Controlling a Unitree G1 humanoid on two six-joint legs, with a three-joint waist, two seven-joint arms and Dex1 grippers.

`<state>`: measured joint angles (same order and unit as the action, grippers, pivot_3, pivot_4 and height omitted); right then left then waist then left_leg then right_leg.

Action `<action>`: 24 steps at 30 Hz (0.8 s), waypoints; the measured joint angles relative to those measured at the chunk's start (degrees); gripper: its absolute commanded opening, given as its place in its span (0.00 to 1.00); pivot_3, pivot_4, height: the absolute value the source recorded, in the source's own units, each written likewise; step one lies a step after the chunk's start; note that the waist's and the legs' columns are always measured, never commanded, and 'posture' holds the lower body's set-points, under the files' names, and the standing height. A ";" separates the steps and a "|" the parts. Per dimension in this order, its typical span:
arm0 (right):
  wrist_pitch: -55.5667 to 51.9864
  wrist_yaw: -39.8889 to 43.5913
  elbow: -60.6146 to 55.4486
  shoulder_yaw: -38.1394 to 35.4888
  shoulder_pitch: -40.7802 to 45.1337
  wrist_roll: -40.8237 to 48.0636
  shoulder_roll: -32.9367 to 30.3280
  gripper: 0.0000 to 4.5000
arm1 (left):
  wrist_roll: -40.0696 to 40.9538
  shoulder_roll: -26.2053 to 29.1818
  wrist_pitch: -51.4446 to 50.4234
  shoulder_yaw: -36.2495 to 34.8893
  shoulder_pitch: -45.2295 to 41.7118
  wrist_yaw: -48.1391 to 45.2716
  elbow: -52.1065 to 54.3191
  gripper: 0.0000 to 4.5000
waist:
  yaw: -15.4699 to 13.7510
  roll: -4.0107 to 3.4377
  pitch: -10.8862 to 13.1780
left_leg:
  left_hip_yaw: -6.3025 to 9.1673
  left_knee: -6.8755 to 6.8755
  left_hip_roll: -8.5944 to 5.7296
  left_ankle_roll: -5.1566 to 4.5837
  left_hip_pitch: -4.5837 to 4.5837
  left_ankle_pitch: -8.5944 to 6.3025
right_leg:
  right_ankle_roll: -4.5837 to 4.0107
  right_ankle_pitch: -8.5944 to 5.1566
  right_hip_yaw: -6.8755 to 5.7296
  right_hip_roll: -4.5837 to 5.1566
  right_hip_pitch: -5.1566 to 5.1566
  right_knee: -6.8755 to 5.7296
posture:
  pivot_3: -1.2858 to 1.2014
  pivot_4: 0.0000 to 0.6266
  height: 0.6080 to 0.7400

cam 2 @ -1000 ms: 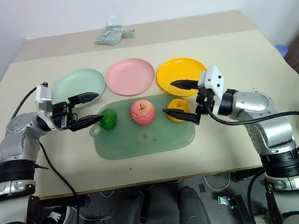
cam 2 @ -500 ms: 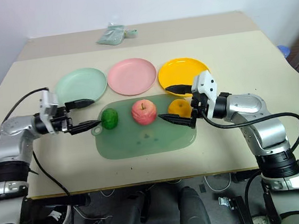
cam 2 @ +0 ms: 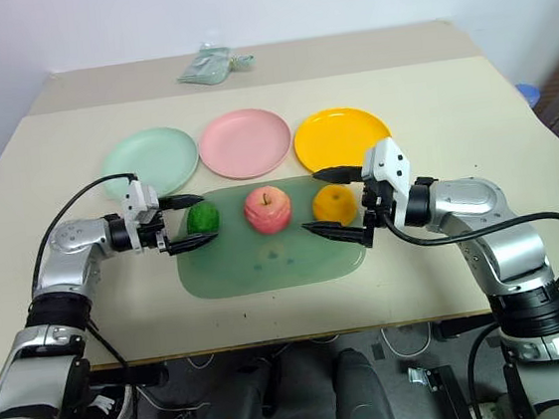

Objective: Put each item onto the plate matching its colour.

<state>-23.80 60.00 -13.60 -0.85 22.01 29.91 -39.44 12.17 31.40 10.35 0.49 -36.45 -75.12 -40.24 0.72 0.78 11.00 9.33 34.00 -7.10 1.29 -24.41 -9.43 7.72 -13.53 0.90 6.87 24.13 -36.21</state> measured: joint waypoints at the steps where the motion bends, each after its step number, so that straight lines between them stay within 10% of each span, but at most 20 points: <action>1: 0.00 -0.05 -0.20 -0.03 -0.05 0.02 0.00 0.99 | -0.52 -0.26 0.84 0.17 -0.35 0.43 -1.00 1.00 | -0.01 0.00 0.00 | 0.00 0.00 0.00 0.00 0.00 0.00 | 0.00 0.00 0.00 0.00 0.00 0.00 | 0.52 0.24 1.00; 7: -0.05 -0.52 -2.03 -0.26 -1.43 0.50 -0.01 1.00 | -2.75 -1.80 6.07 0.86 -3.00 1.88 -6.62 0.60 | -0.04 0.01 -0.01 | 0.00 0.06 -0.01 -0.02 0.00 -0.01 | 0.02 0.01 -0.01 0.00 -0.03 0.00 | 0.52 0.24 1.00; 16: 0.17 -1.16 -1.98 -0.71 -1.38 0.59 0.12 1.00 | -0.49 -2.20 6.52 -2.81 -5.80 4.52 -9.42 0.60 | 0.03 0.04 0.01 | 0.04 0.07 0.00 -0.02 -0.01 -0.01 | 0.03 0.01 -0.04 -0.02 -0.03 0.00 | 0.52 0.24 1.00; 24: 1.19 -1.53 0.21 -0.43 0.48 0.17 1.64 1.00 | -1.32 -2.00 5.91 -10.24 -16.16 31.04 -16.44 0.60 | 0.10 0.06 0.00 | 0.03 0.13 -0.03 -0.03 -0.01 -0.01 | 0.08 0.04 -0.03 -0.02 -0.06 -0.01 | 0.52 0.24 1.00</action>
<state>-22.61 58.47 -13.39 -1.28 22.49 30.08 -37.80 10.84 29.39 16.26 -9.75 -52.61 -44.08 -56.68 0.81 0.84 11.01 9.36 34.13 -7.12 1.26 -24.42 -9.45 7.80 -13.49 0.87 6.84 24.07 -36.22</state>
